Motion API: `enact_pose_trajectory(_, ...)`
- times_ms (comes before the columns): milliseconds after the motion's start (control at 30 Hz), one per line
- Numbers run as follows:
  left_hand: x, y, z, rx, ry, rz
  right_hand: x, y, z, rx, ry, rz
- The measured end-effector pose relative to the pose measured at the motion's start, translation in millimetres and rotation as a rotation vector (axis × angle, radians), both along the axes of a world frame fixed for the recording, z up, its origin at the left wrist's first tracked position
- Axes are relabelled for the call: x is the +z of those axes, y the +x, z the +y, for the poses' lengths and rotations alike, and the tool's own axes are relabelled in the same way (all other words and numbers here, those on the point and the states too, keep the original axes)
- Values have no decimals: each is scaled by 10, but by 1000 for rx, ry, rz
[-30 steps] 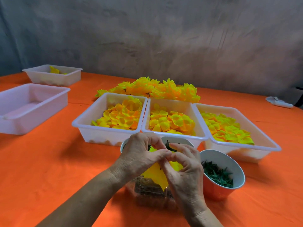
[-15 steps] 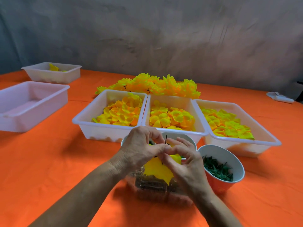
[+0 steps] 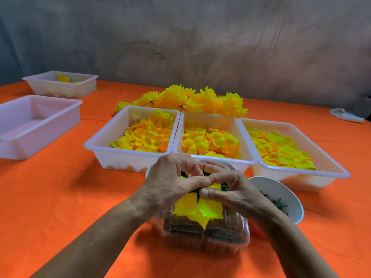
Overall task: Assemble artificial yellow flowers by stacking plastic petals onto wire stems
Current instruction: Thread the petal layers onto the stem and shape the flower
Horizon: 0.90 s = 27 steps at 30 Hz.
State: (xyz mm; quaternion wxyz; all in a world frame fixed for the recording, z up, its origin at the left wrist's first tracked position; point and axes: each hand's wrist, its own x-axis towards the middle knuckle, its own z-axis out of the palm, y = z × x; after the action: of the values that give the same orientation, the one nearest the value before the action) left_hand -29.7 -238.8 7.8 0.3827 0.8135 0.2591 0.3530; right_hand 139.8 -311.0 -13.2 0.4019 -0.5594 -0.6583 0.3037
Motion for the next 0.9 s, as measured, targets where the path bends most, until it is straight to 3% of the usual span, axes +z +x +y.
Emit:
enact_pose_trajectory(233,-42,-6,16,-33,-4,-32,-16,4,-19,-6,-25,30)
enact_pose_trajectory(367,-22,5,36,-22,-14,-8,34,-108,-115,-137,37,-55)
enact_pose_trajectory(567,-30,-8,41,-53,10,-15,-103,-563,-325,-682,526,-313)
enact_pose_trajectory(900,-30,20,-10,9,-2,-55,-167,-674,-184,-812,433,-266)
